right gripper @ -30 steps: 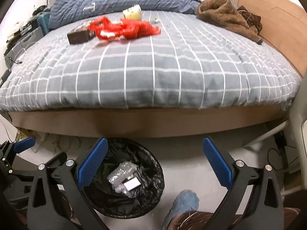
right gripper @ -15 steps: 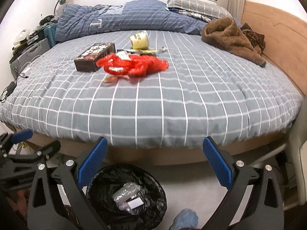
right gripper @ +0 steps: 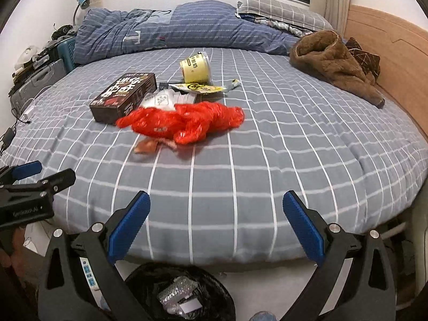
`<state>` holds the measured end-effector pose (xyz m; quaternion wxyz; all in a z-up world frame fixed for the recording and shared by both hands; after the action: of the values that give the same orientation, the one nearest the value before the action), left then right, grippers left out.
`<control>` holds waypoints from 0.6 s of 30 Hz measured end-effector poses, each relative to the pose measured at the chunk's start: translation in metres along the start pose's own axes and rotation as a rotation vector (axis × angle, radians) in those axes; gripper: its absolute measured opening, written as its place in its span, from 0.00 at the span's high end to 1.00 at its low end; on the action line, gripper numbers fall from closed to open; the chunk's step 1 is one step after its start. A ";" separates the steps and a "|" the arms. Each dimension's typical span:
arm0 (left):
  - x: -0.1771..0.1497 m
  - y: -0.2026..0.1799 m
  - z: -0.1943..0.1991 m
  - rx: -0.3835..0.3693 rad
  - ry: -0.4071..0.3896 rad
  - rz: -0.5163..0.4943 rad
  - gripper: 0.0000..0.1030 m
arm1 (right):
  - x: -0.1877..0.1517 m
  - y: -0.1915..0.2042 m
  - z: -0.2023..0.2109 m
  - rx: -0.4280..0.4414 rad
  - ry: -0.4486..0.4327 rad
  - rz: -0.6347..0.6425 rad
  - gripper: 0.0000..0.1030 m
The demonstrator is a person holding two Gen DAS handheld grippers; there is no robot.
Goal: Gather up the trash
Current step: 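Raise both empty tools and move back toward the bed, then grasp the brown chocolate box with the left tool while the right tool grasps the red plastic bag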
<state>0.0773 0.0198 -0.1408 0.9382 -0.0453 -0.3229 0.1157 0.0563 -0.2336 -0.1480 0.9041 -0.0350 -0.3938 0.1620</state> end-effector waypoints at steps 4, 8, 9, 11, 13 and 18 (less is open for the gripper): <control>0.030 -0.004 -0.022 0.006 -0.007 -0.001 0.06 | 0.025 -0.006 -0.020 -0.004 -0.018 0.002 0.07; 0.057 -0.007 -0.040 0.012 -0.020 0.003 0.06 | 0.049 -0.017 -0.040 -0.006 -0.030 -0.023 0.07; 0.064 -0.007 -0.046 0.013 -0.019 0.007 0.06 | 0.053 -0.019 -0.044 -0.006 -0.031 -0.028 0.07; 0.075 -0.008 -0.057 0.013 -0.015 0.013 0.06 | 0.065 -0.024 -0.055 -0.007 -0.037 -0.039 0.07; 0.082 -0.010 -0.069 0.017 -0.009 0.008 0.06 | 0.073 -0.026 -0.064 -0.003 -0.039 -0.046 0.07; 0.096 -0.012 -0.092 0.032 0.006 0.005 0.06 | 0.082 -0.029 -0.092 0.008 -0.012 -0.058 0.07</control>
<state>0.2096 0.0305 -0.1539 0.9395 -0.0313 -0.3182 0.1233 0.1828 -0.2283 -0.1480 0.9062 -0.0190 -0.3995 0.1374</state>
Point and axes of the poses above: each gripper's, at about its wrist camera, not at the fingertips, and z roughly against the way its jaws point, y to its left, x to its top, the point moved 10 cm from there along -z, roughly the way its jaws point, and after that the axes turned 13 degrees about z, right-handed, at the moved point
